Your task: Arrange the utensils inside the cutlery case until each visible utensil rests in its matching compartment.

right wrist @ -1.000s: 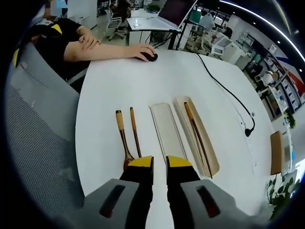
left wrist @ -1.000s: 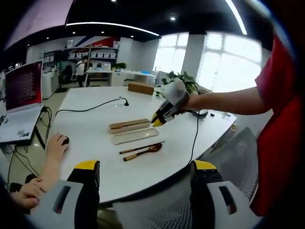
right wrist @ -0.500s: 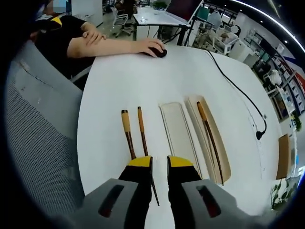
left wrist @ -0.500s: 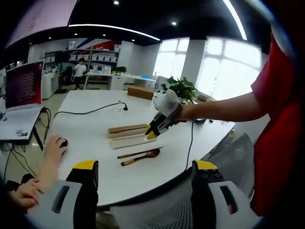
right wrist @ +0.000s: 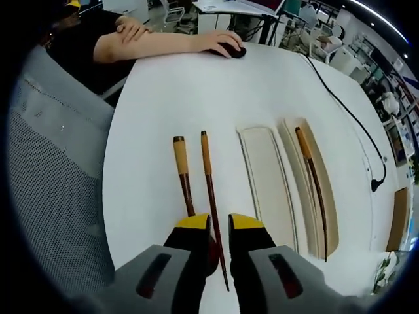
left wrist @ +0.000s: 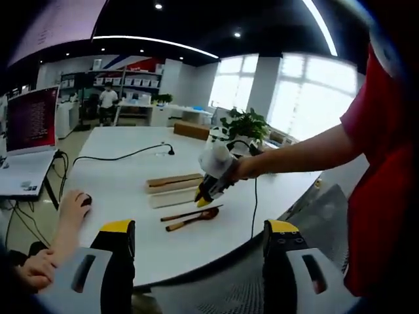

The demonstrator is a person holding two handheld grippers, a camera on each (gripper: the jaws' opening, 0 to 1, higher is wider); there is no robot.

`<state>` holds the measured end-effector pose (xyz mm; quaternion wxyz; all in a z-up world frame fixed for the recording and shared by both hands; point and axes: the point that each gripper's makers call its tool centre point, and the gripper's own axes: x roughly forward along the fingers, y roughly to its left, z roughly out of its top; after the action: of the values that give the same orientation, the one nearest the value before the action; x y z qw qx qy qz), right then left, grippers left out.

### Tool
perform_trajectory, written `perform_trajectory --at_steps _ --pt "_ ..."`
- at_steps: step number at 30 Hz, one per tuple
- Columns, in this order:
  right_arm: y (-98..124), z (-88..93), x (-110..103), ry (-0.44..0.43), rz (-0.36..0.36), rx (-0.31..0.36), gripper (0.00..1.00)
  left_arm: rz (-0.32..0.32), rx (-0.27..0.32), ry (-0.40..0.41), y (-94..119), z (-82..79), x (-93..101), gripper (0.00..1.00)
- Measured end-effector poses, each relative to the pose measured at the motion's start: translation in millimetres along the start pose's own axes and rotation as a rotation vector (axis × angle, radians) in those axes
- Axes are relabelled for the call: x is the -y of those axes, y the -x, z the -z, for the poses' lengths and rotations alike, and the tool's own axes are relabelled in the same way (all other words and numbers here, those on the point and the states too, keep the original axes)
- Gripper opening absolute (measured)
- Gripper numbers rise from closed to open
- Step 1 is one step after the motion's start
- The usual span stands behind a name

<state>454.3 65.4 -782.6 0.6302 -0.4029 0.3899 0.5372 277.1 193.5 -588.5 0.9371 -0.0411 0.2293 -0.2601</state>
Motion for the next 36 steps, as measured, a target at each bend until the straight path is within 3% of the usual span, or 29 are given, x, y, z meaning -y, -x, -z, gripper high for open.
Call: perform_trajectory --at_steps 9,13,25,36 --pt "-11.4 1.7 -1.6 0.025 -0.018 -0.027 0.08 -0.010 -0.003 0.002 1.9 1.3 -3.6 0.82" --pt "-22.9 0.2 -5.9 -0.064 -0.063 -0.011 0.09 -0.011 -0.007 0.007 2.5 2.7 -3.8 0.82" --pt "-38.0 -0.4 -6.0 0.074 -0.061 -0.088 0.09 -0.027 -0.012 0.006 5.5 2.4 -7.9 0.82" --pt "-42.0 -2.4 -3.7 0.127 -0.075 -0.130 0.07 -0.035 -0.014 0.010 3.1 4.0 -9.5 0.81"
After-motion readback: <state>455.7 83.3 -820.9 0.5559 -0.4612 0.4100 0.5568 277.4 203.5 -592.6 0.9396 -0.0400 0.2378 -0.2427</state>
